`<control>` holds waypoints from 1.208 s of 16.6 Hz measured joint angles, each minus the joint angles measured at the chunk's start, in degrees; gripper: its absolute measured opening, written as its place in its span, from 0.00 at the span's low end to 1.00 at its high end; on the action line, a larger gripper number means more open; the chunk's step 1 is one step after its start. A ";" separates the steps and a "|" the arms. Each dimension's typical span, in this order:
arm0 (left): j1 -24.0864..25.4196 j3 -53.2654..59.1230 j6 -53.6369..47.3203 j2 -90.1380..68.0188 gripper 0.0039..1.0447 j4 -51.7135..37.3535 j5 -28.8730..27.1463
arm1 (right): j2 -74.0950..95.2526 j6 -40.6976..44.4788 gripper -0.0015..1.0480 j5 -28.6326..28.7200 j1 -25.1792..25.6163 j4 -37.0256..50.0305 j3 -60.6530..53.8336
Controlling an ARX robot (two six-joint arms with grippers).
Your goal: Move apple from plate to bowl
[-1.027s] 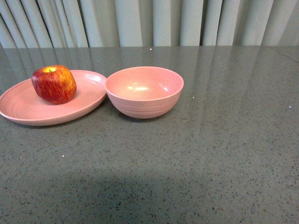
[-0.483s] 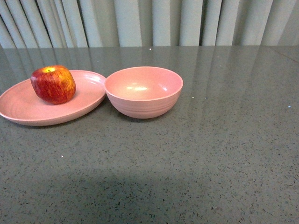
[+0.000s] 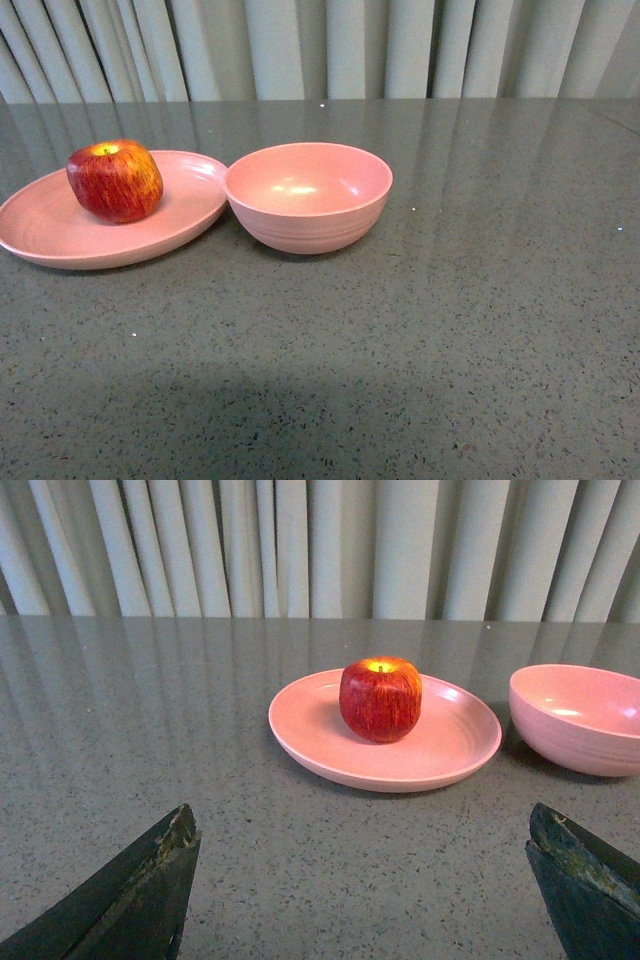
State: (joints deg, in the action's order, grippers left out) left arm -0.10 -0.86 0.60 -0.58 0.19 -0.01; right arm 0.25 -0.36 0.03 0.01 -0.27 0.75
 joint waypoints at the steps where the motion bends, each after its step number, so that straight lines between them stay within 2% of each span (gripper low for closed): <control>1: -0.02 0.00 0.00 0.00 0.94 0.02 0.00 | 0.00 0.02 0.02 0.00 0.00 -0.02 0.00; 3: 0.00 0.00 0.00 0.00 0.94 0.00 0.00 | 0.00 0.00 0.26 0.00 0.00 0.00 0.00; 7: 0.00 0.00 0.00 0.00 0.94 0.02 0.00 | 0.00 0.00 0.59 0.00 0.00 0.00 0.00; 10: 0.00 0.00 0.00 0.00 0.94 0.02 0.00 | 0.00 0.00 0.91 0.00 0.00 -0.02 0.00; 11: -0.02 0.00 0.00 0.00 0.94 0.02 0.00 | 0.00 0.00 0.94 0.00 0.00 -0.02 0.00; 20: 0.00 0.02 0.00 0.00 0.94 0.00 0.00 | 0.00 0.00 0.94 0.00 0.00 -0.02 0.00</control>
State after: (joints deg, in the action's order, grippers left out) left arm -0.10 -0.84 0.60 -0.58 0.19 -0.01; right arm 0.25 -0.36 0.03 0.01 -0.30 0.75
